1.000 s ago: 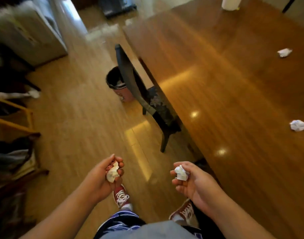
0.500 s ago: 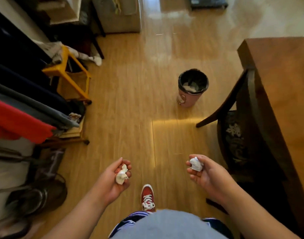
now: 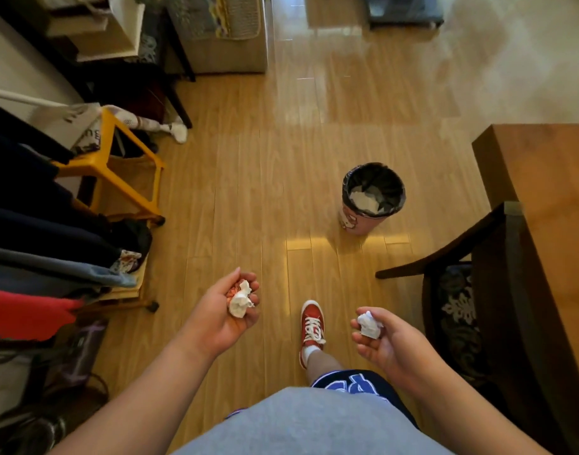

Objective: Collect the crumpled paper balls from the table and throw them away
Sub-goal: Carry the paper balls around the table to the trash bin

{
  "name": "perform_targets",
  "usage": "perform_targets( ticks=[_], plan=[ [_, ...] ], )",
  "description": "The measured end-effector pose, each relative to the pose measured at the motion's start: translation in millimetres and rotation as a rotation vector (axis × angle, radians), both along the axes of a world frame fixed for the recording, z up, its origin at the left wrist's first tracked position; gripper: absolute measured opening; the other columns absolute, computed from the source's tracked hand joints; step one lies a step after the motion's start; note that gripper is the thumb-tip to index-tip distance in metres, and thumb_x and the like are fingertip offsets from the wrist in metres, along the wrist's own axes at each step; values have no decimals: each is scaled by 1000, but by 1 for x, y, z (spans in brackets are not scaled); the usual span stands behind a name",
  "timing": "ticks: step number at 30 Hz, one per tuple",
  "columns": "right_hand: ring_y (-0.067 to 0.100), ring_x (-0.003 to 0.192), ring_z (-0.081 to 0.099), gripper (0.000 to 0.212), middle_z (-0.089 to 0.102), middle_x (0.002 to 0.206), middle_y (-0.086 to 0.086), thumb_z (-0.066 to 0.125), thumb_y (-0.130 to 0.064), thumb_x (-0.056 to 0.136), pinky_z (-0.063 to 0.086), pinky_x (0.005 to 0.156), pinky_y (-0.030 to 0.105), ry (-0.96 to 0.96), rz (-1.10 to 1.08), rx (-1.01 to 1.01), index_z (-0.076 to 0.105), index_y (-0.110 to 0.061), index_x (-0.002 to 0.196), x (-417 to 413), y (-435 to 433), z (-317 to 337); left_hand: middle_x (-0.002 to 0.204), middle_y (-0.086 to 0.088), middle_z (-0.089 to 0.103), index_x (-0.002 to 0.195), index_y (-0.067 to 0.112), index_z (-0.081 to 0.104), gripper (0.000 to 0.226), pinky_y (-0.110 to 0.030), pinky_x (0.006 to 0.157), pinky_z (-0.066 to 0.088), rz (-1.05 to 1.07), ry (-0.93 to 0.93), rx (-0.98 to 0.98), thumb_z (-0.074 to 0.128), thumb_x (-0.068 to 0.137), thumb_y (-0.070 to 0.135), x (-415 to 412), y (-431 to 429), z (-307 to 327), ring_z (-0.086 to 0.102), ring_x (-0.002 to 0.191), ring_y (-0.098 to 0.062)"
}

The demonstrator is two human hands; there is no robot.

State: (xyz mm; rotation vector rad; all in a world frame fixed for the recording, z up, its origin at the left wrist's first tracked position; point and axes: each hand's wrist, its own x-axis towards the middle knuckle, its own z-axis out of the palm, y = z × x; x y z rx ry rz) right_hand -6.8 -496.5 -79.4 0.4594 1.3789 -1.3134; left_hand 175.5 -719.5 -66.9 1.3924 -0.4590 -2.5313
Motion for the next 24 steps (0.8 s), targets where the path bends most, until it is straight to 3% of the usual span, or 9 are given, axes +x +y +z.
perform_targets(
  ticks=[6, 15, 24],
  plan=[
    [25, 72, 71, 27, 70, 99, 20, 65, -24, 87, 57, 57, 32, 11, 109, 9, 71, -5, 106, -79, -92, 9, 72, -4, 61, 75, 12, 68, 22, -20, 42, 44, 107, -46, 13, 61, 81, 31, -42, -61, 7, 55, 55, -13],
    [22, 75, 68, 28, 68, 96, 16, 54, -22, 95, 57, 62, 31, 30, 264, -131, 65, -3, 113, -158, -272, 29, 72, -6, 61, 76, 10, 69, 29, -23, 41, 45, 272, -112, 25, 56, 90, 31, -69, -163, 1, 56, 55, -14],
    [20, 68, 65, 24, 66, 91, 14, 51, -20, 96, 57, 56, 28, 11, 157, -114, 63, -5, 110, -223, -418, 20, 70, -5, 62, 73, 11, 71, 26, -22, 40, 45, 190, -100, 44, 60, 84, 32, -148, -338, -18, 57, 53, -14]
  ],
)
